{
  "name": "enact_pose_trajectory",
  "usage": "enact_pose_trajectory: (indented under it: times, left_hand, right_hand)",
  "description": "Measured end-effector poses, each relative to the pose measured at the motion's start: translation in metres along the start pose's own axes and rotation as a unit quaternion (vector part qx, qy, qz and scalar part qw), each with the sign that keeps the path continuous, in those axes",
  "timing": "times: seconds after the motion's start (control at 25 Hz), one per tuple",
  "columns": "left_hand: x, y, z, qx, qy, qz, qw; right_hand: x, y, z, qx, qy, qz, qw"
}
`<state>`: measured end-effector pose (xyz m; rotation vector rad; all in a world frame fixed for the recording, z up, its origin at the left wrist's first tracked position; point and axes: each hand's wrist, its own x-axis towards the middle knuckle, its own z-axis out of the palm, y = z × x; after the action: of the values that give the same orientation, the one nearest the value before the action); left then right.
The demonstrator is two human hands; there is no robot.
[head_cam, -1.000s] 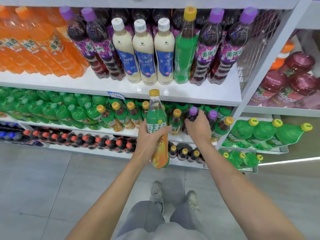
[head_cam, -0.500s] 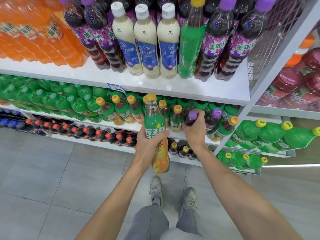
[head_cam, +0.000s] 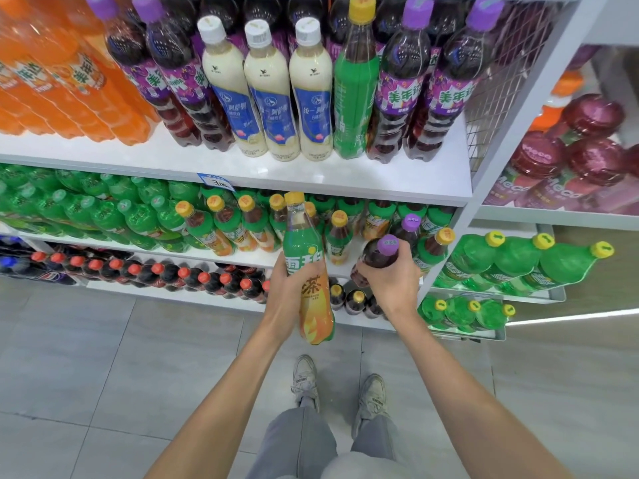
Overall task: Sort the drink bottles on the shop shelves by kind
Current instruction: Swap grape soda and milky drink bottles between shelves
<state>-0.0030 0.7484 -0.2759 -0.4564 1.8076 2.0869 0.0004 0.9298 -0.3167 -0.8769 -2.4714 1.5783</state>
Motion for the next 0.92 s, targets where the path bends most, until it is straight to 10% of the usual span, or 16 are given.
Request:
enact_pose_trajectory:
  times: [0.92]
  left_hand:
    - [0.074, -0.083, 0.107, 0.259, 0.06, 0.063, 0.962]
  right_hand:
    - [-0.014, 0.037, -0.076, 0.025, 0.03, -0.009, 0.999]
